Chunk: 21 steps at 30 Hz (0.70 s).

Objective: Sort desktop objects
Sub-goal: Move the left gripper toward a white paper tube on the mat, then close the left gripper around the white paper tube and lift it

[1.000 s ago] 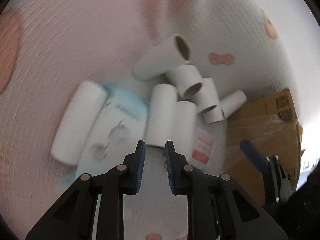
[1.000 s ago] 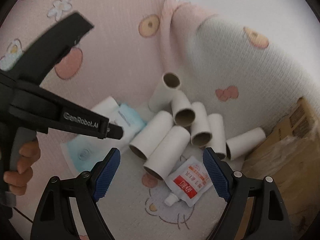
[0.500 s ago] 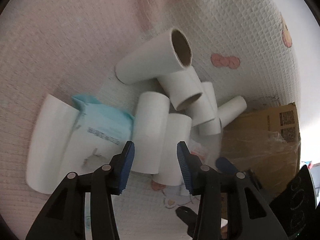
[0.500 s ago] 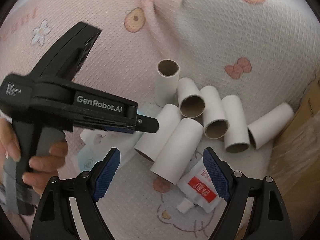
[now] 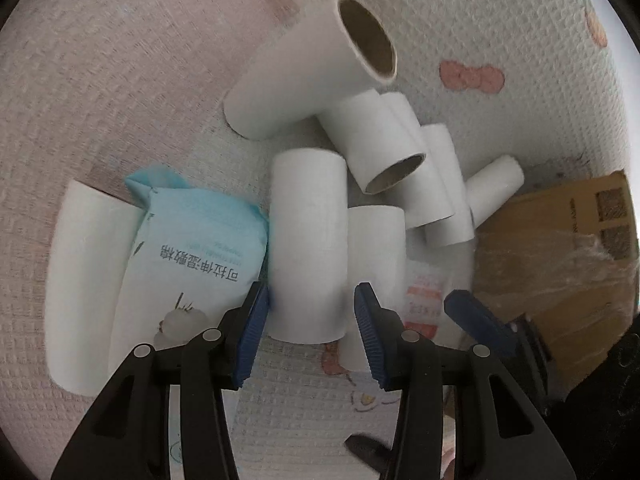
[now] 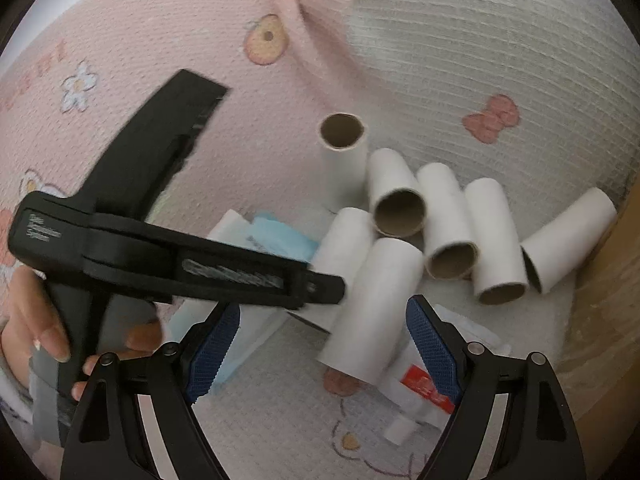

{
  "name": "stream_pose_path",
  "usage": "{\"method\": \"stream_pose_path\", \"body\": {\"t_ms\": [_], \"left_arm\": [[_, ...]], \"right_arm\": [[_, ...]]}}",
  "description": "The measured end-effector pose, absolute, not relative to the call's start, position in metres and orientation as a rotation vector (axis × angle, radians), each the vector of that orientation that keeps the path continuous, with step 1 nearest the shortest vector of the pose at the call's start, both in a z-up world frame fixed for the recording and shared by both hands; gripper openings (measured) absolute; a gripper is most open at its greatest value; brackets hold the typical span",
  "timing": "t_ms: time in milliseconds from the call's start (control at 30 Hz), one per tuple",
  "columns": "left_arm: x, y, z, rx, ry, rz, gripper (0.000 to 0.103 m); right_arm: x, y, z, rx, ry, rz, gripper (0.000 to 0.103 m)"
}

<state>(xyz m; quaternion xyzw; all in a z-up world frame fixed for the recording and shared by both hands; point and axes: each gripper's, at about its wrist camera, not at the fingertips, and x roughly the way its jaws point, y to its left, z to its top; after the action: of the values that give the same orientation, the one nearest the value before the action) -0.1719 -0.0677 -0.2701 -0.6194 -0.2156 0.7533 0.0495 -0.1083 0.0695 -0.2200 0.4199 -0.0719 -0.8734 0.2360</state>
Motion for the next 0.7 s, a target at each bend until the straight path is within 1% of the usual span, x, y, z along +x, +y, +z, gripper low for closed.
{"method": "stream_pose_path", "body": {"t_ms": [67,167,367,533,633,700], "left_arm": [[-0.176,-0.068,-0.275,-1.885,-0.727,2.264,0.048],[-0.18,-0.069,-0.284,-1.892,-0.858,2.217,0.047],[-0.177,-0.056,-0.281,-1.798,-0.814,2.254,0.047],[-0.152,-0.078,-0.272,-1.688,-0.895,2.222,0.047],[-0.146,-0.077,-0.27,-1.63,-0.916,2.227,0.047],[-0.142,-0.068,-0.266,-1.569,-0.906,2.242,0.047]], "right_arm": [[-0.108,0.065,-0.221,1.139,-0.179,-2.389,0.084],[-0.109,0.064,-0.225,1.149,-0.199,-2.382,0.084],[-0.111,0.068,-0.228,1.163,-0.239,-2.395,0.084],[-0.108,0.059,-0.227,1.145,-0.229,-2.385,0.084],[-0.104,0.048,-0.225,1.132,-0.197,-2.371,0.084],[-0.096,0.049,-0.234,1.114,-0.18,-2.355,0.084]]}}
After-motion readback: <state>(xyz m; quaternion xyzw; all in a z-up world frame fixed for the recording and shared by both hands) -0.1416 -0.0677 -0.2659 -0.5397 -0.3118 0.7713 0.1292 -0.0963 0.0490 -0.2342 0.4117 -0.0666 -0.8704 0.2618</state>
